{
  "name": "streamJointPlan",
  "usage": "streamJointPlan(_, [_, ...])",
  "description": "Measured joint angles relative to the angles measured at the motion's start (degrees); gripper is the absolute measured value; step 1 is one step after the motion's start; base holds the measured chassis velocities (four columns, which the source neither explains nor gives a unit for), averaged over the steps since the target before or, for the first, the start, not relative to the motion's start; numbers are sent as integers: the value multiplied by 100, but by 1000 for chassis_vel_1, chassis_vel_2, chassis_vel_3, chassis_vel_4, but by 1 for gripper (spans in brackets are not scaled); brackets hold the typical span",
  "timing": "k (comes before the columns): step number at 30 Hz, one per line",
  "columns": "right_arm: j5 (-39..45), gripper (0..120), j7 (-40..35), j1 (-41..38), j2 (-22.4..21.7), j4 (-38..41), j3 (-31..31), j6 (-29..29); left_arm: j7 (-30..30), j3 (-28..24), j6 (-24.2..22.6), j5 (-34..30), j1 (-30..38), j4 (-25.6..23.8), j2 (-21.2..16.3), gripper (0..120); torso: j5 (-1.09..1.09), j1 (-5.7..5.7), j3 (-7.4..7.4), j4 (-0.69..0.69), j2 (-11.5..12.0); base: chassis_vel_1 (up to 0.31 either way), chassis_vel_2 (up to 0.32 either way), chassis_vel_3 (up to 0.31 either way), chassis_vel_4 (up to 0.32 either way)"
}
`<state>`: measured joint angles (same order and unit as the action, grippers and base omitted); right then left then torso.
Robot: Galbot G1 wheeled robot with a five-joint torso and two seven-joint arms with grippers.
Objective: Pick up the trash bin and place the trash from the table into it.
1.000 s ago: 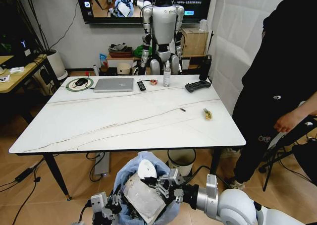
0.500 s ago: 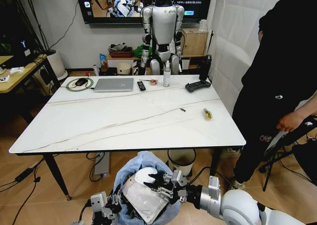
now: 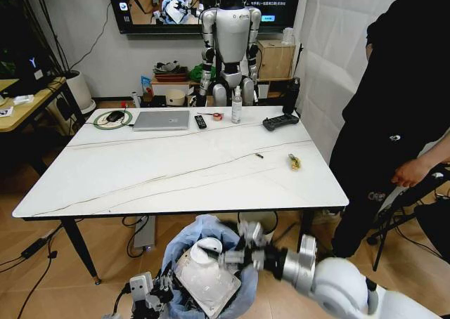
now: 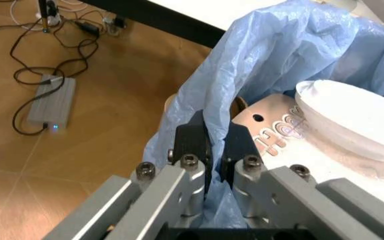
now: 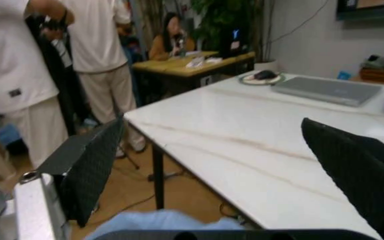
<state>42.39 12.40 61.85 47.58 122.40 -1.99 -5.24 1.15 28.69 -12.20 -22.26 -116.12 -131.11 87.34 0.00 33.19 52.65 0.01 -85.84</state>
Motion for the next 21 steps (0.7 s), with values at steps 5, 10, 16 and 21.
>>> streamJointPlan(5, [131, 100, -140, -138, 255, -216, 338, -97, -3, -33, 9, 32, -3, 13, 18, 0, -1, 0, 0, 0, 0, 0, 0, 0, 0])
streamJointPlan(10, [329, 100, -446, -201, 590, -570, 779, -378, -10, -38, 23, 36, -15, 12, 23, 0, 0, 0, 0, -1, 0, 0, 0, 0, 0])
streamJointPlan(16, [389, 100, -914, -473, 931, -1048, 1173, -761, -16, -51, 42, 67, -34, 13, 33, 0, 0, 0, 0, -1, 0, 0, 0, 0, 0])
streamJointPlan(21, [381, 100, -1481, -857, 1200, -1586, 1346, -1273, -23, -57, 48, 102, -47, 12, 54, 0, -1, 0, 0, -1, 0, 0, 0, 0, 0])
